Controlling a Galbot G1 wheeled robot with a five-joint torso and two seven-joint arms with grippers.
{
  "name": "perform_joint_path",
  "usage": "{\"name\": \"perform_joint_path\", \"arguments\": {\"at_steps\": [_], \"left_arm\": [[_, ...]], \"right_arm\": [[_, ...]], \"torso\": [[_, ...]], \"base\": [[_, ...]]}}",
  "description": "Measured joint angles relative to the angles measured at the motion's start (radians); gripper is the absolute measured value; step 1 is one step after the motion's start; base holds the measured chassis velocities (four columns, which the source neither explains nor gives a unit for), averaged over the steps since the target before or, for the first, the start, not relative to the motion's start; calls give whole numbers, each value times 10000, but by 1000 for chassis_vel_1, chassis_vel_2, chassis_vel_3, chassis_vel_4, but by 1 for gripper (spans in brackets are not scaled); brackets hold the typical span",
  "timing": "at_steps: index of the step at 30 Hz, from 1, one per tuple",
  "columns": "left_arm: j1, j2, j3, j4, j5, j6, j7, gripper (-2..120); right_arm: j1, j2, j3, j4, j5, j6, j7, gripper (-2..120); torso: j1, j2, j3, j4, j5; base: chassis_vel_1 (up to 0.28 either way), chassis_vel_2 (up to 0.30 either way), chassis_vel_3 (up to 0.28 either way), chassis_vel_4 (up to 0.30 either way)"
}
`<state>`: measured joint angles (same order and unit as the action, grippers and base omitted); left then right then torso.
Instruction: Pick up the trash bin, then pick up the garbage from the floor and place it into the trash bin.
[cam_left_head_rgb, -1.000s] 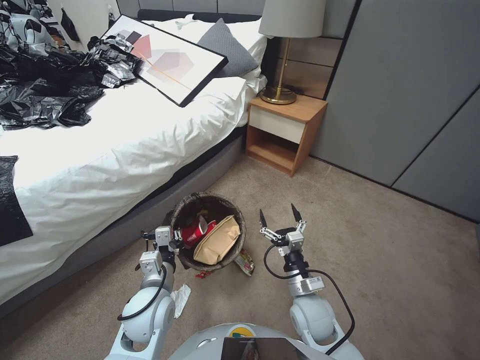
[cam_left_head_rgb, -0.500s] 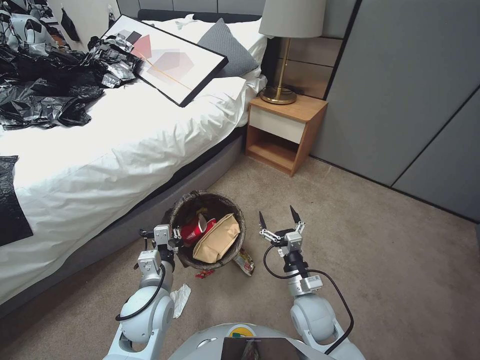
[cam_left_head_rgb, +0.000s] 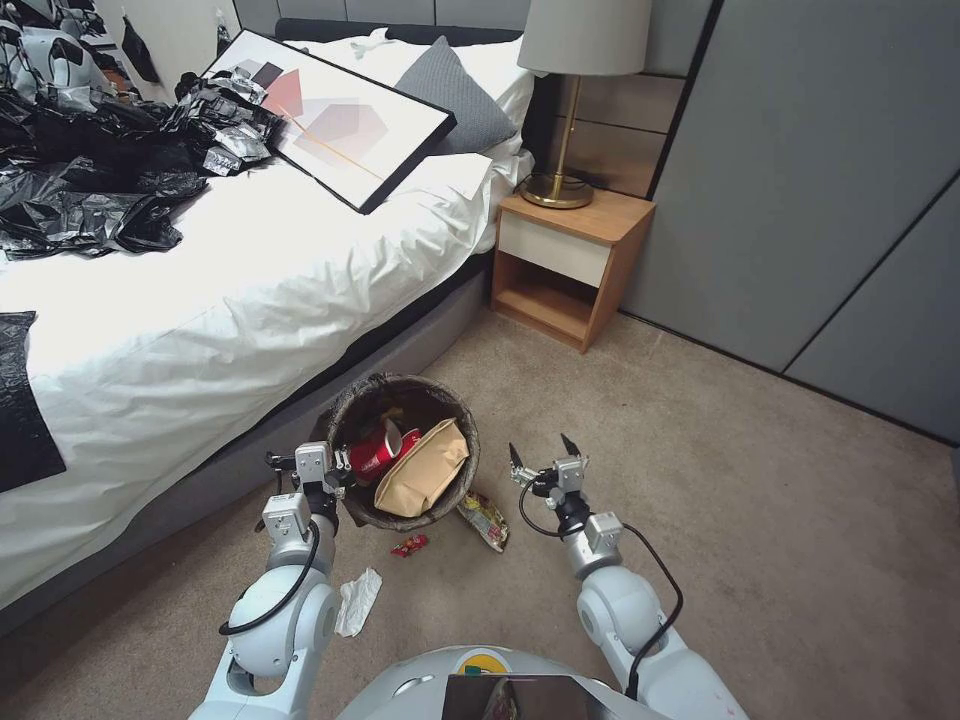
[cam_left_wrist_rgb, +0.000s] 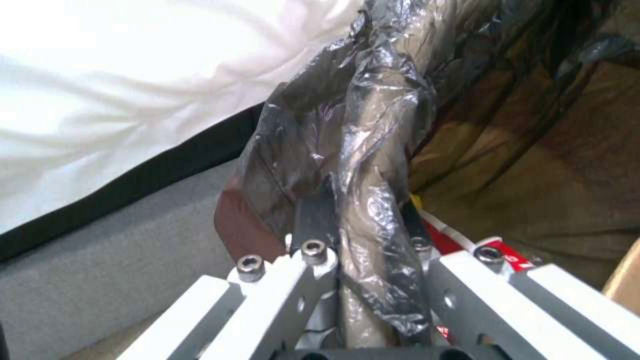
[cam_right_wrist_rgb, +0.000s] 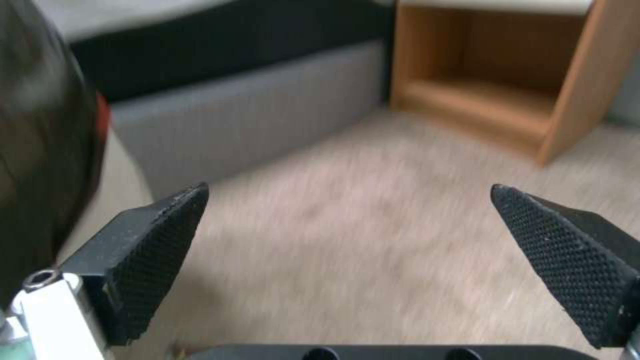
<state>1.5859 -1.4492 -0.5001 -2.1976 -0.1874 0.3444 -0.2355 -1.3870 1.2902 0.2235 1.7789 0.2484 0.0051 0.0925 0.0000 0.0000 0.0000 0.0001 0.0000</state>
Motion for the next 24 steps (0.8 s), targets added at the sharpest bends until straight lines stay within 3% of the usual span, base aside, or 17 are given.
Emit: {"name": "perform_joint_path", "arguments": {"at_steps": [9,24], "left_arm": [[-39,-30,-66,145,-21,1,-9,3],[-40,-159,-20,256,143,1,-19,3]], "right_arm": [[1011,-636,-806,-1510,1285,-1546,-918,100],[2483,-793,-1564,-3730,1171,-2314,-2605,100]], "torso": [[0,0,0,-1,1],[0,0,0,-1,0]], "base": [[0,0,0,0],[0,0,0,0]]}}
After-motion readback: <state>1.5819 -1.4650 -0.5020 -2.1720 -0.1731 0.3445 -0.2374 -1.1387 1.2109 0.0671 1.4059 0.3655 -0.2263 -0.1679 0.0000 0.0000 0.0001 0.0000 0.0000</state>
